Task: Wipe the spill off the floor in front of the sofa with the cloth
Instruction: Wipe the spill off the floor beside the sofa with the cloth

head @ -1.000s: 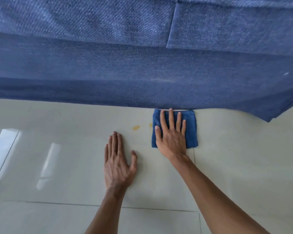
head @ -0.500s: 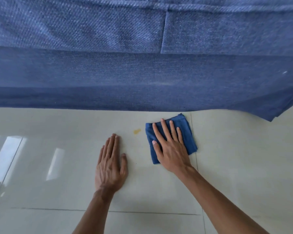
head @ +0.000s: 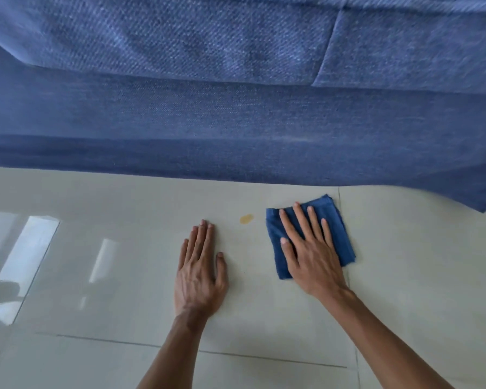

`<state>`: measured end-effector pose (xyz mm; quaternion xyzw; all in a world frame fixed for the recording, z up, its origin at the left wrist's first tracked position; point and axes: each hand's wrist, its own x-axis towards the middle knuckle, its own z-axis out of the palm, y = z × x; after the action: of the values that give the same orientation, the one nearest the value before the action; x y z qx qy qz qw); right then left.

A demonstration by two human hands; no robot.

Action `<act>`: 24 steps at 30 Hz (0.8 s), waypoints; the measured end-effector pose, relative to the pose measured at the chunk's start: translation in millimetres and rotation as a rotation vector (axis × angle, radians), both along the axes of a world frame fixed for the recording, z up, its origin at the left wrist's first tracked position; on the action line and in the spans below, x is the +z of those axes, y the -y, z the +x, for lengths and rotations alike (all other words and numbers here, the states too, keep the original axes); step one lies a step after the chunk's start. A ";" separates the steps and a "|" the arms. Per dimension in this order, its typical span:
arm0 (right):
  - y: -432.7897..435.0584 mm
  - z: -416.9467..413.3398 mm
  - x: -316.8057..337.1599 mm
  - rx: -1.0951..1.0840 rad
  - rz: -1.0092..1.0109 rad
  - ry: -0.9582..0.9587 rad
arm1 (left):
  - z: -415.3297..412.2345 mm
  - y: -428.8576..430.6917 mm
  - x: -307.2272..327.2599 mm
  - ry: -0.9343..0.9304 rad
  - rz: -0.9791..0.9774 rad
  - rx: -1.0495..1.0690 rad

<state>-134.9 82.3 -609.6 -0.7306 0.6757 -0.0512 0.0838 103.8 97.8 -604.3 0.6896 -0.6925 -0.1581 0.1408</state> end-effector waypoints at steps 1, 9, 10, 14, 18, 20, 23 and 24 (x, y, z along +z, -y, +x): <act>5.2 -6.3 -1.7 -0.072 -0.009 -0.005 | 0.0 0.6 -0.4 -0.002 -0.006 0.003; 52.0 71.1 -2.3 -0.128 -0.027 0.033 | 0.1 1.0 0.7 0.011 -0.003 0.021; 38.4 70.5 -1.0 -0.033 -0.031 0.020 | 0.4 0.9 0.3 0.016 0.000 0.020; -12.0 33.5 0.9 0.061 -0.029 0.019 | -0.6 -1.0 2.5 0.007 -0.002 0.037; 33.2 32.4 -4.5 -0.196 -0.063 0.019 | -1.7 1.3 0.1 0.001 0.006 0.059; 54.6 59.1 -2.0 -0.277 -0.027 0.056 | -0.3 0.3 -2.6 0.020 0.016 0.072; 29.3 81.3 2.7 -0.104 -0.016 0.038 | 1.0 -0.6 -1.0 0.026 0.020 0.087; 9.2 77.2 5.9 -0.006 -0.007 0.035 | 0.6 -1.2 0.4 0.014 0.013 0.091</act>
<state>-57.7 73.0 -603.7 -0.7278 0.6762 -0.0666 0.0927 104.4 99.0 -603.9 0.7223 -0.6605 -0.1512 0.1384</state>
